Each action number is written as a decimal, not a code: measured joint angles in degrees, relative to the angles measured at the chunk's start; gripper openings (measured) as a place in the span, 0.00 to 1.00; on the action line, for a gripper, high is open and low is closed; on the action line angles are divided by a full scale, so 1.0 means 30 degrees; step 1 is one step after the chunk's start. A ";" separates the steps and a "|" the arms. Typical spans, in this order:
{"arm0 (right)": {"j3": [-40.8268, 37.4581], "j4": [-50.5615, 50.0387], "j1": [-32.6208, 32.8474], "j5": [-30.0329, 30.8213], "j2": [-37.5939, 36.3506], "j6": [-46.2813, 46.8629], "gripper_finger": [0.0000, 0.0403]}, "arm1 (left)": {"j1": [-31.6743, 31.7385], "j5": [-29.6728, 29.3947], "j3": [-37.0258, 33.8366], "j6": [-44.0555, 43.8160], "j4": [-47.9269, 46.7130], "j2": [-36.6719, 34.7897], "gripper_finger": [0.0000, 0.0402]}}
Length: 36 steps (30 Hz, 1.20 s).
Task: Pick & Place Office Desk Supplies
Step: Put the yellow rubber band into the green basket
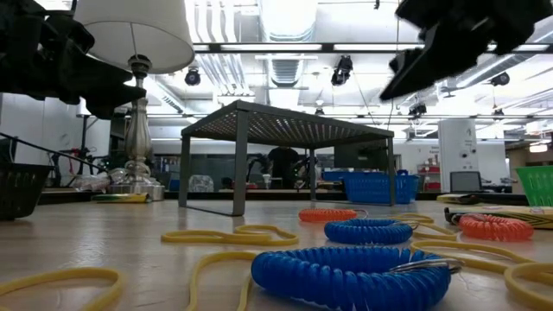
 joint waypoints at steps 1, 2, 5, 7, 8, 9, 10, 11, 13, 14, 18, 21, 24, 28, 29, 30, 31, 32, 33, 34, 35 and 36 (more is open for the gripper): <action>0.0078 -0.0007 -0.0001 0.0043 0.0476 0.0389 0.45 | -0.0002 0.0001 0.0000 0.0000 0.0000 0.0000 0.63; 0.0217 -0.0006 -0.0001 0.0044 0.0943 0.0860 0.45 | -0.0003 -0.0003 0.0000 0.0000 0.0000 0.0000 0.63; 0.0651 -0.0095 0.0092 -0.0439 0.1931 0.1863 0.45 | 0.0000 0.0004 0.0000 0.0000 0.0000 0.0000 0.63; 0.0934 -0.0536 0.0229 -0.0596 0.2257 0.1201 0.45 | -0.0001 -0.0002 0.0000 0.0000 0.0000 0.0000 0.63; 0.1010 -0.0727 0.0296 -0.0597 0.2363 0.0395 0.45 | -0.0006 0.0002 0.0000 0.0000 0.0000 0.0000 0.63; 0.1107 -0.0878 0.0417 -0.0537 0.2436 -0.0391 0.45 | -0.0002 0.0004 0.0000 0.0000 0.0000 0.0000 0.63; 0.1162 -0.0934 0.0557 -0.0517 0.2475 -0.0937 0.45 | -0.0002 -0.0003 0.0000 0.0000 0.0000 0.0000 0.63; 0.1162 -0.0981 0.0699 -0.0436 0.2526 -0.1144 0.45 | 0.0000 0.0001 0.0000 0.0000 0.0000 0.0000 0.63; 0.1142 -0.1013 0.0980 -0.0376 0.2662 -0.1027 0.45 | 0.0000 0.0000 0.0000 0.0000 0.0000 0.0000 0.63; 0.1096 -0.1119 0.1108 -0.0354 0.2787 -0.0743 0.45 | -0.0003 -0.0002 0.0000 0.0000 0.0000 0.0000 0.63; 0.0981 -0.1628 0.1525 0.0141 0.3873 0.0439 0.45 | -0.0004 0.0003 0.0000 0.0000 0.0000 0.0000 0.63; 0.0980 -0.1392 0.1887 0.0167 0.4942 0.0461 0.45 | 0.0000 0.0004 0.0000 0.0000 0.0000 0.0000 0.63; 0.1046 -0.1382 0.2104 0.0163 0.6048 0.0525 0.45 | -0.0007 0.0004 0.0000 0.0000 0.0000 0.0000 0.63; 0.1297 -0.1273 0.2246 0.0186 0.7017 0.0628 0.45 | 0.0000 -0.0002 0.0000 0.0000 0.0000 0.0000 0.63; 0.1334 -0.1277 0.2257 0.0176 0.7200 0.0516 0.45 | 0.0000 0.0004 0.0000 0.0000 0.0000 0.0000 0.63; 0.1382 -0.1291 0.2257 0.0174 0.7389 0.0363 0.45 | -0.0007 0.0000 0.0000 0.0000 0.0000 0.0000 0.63; 0.1460 -0.1287 0.2257 0.0171 0.7541 0.0216 0.45 | 0.0000 0.0004 0.0000 0.0000 0.0000 0.0000 0.63; 0.1519 -0.1216 0.2257 0.0177 0.7668 0.0095 0.45 | -0.0001 0.0004 0.0000 0.0000 0.0000 0.0000 0.63; 0.1541 -0.1209 0.2250 0.0192 0.7781 0.0038 0.45 | -0.0003 -0.0003 0.0000 0.0000 0.0000 0.0000 0.63; 0.1541 -0.1213 0.2243 0.0195 0.7909 0.0023 0.45 | -0.0006 0.0003 0.0000 0.0000 0.0000 0.0000 0.63; 0.1541 -0.1210 0.2243 0.0192 0.8039 0.0023 0.45 | -0.0005 -0.0001 0.0000 0.0000 0.0000 0.0000 0.63; 0.1541 -0.1151 0.2243 0.0192 0.8194 0.0016 0.45 | -0.0003 0.0000 0.0000 0.0000 0.0000 0.0000 0.63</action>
